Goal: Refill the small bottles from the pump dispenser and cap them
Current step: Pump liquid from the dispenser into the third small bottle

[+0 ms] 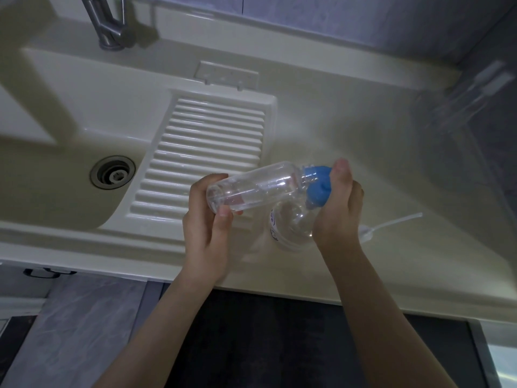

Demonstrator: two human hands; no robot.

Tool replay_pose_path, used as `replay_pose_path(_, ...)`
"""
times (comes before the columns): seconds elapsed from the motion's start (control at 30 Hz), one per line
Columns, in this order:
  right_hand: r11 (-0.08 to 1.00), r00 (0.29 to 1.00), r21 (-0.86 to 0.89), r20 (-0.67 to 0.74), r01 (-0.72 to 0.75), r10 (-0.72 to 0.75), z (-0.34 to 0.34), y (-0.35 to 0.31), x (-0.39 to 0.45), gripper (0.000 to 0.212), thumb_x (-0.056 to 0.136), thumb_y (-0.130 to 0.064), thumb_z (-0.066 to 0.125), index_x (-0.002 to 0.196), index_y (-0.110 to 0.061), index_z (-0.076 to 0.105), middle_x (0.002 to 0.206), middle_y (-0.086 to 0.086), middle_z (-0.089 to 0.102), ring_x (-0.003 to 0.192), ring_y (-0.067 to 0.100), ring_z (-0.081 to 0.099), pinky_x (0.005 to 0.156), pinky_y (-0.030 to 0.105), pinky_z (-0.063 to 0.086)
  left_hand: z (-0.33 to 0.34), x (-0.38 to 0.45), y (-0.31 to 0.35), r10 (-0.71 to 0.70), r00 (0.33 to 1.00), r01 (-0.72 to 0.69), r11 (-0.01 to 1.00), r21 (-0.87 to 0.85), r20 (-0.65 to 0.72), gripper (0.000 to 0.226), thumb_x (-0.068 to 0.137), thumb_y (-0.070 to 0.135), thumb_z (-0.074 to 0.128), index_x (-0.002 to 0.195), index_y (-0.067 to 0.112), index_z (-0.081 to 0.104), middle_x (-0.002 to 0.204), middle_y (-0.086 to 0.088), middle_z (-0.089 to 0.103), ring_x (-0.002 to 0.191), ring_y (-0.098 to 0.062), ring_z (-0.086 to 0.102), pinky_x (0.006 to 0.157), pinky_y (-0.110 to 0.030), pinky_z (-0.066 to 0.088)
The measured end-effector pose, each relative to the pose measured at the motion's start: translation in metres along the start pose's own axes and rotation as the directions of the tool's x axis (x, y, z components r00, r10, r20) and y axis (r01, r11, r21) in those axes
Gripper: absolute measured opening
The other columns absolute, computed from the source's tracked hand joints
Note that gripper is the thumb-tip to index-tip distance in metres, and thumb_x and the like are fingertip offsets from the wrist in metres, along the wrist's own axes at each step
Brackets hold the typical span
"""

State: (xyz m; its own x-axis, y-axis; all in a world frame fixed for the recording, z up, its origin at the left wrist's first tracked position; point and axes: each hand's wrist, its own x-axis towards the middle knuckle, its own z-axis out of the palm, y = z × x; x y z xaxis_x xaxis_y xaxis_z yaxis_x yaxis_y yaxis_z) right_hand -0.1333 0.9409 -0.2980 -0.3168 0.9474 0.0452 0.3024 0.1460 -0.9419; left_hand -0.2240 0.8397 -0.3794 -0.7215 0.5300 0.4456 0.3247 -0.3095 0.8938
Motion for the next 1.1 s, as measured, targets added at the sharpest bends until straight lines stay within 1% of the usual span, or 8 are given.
replay_pose_path(0.1,1.000,1.000,-0.019,0.024,0.003,-0.003,-0.003,0.001,0.002,0.054,0.074,-0.056,0.025,0.055,-0.025,0.065,0.049,-0.006,0.054,0.059,0.026,0.050,0.073,0.052,0.048,0.000,0.000,0.000,-0.023,1.000,0.023,1.000,-0.004,-0.010,0.046,0.094,0.051,0.041,0.115,0.010,0.046,0.090,0.005,0.055,0.066,-0.010,0.049,0.061,-0.020,0.038)
replay_pose_path(0.2,0.999,1.000,-0.036,0.020,0.001,-0.001,-0.003,0.003,0.003,0.043,0.078,-0.047,0.027,0.051,-0.056,0.059,0.054,-0.026,0.059,0.060,0.011,0.051,0.076,0.049,0.048,-0.001,0.000,-0.001,-0.025,1.000,0.026,1.000,0.015,-0.017,0.050,0.094,0.052,0.040,0.115,0.006,0.045,0.089,0.010,0.055,0.063,-0.010,0.048,0.058,-0.021,0.037)
replay_pose_path(0.33,0.999,1.000,-0.033,0.002,0.012,-0.012,-0.001,0.004,0.002,0.044,0.072,-0.057,0.023,0.052,-0.046,0.061,0.049,-0.015,0.056,0.060,0.018,0.050,0.074,0.050,0.047,-0.002,0.000,-0.001,-0.025,1.000,0.025,0.999,0.020,-0.016,0.051,0.094,0.052,0.040,0.116,0.006,0.045,0.089,0.010,0.055,0.064,-0.010,0.048,0.058,-0.022,0.037)
replay_pose_path(0.47,0.999,0.999,-0.003,0.002,0.041,-0.041,0.001,0.007,0.002,0.084,0.069,-0.066,0.016,0.073,0.008,0.057,0.059,0.017,0.047,0.070,0.046,0.050,0.076,0.058,0.046,-0.001,-0.001,-0.001,-0.024,1.000,0.024,1.000,0.006,0.006,0.051,0.094,0.052,0.040,0.118,0.007,0.044,0.091,0.001,0.054,0.066,-0.010,0.048,0.061,-0.020,0.038)
replay_pose_path(0.53,0.999,0.999,-0.003,0.007,0.052,-0.052,0.000,0.005,0.001,0.093,0.068,-0.068,0.012,0.080,0.015,0.052,0.063,0.017,0.044,0.073,0.046,0.051,0.077,0.058,0.045,-0.001,-0.001,-0.001,-0.023,1.000,0.023,1.000,0.005,0.013,0.051,0.094,0.053,0.040,0.119,0.008,0.044,0.091,-0.004,0.054,0.067,-0.011,0.048,0.062,-0.019,0.039)
replay_pose_path(0.8,1.000,1.000,0.015,-0.013,-0.007,0.008,0.000,0.004,0.002,0.084,0.064,-0.065,0.021,0.075,0.014,0.045,0.061,0.012,0.039,0.063,0.029,0.041,0.074,0.056,0.044,-0.001,-0.001,-0.001,-0.020,1.000,0.020,1.000,0.021,0.002,0.046,0.094,0.053,0.040,0.118,0.014,0.045,0.090,0.001,0.054,0.067,-0.011,0.049,0.062,-0.022,0.038)
replay_pose_path(0.97,1.000,1.000,-0.016,0.017,0.021,-0.021,-0.002,0.009,0.006,0.046,0.068,-0.057,0.023,0.049,-0.033,0.057,0.044,-0.011,0.047,0.058,0.022,0.045,0.066,0.050,0.044,-0.001,-0.001,-0.001,-0.036,0.999,0.037,0.998,0.041,-0.019,0.054,0.093,0.054,0.040,0.118,0.007,0.044,0.083,0.011,0.054,0.059,-0.012,0.046,0.056,-0.026,0.036)
replay_pose_path(1.1,0.999,0.999,-0.012,0.024,0.037,-0.037,0.000,0.013,0.008,0.045,0.070,-0.055,0.022,0.046,-0.039,0.056,0.043,-0.015,0.048,0.055,0.019,0.044,0.063,0.044,0.041,-0.002,-0.002,0.000,-0.032,0.999,0.033,0.998,0.053,-0.028,0.057,0.093,0.055,0.039,0.119,0.005,0.044,0.084,0.016,0.056,0.060,-0.008,0.047,0.055,-0.025,0.037)
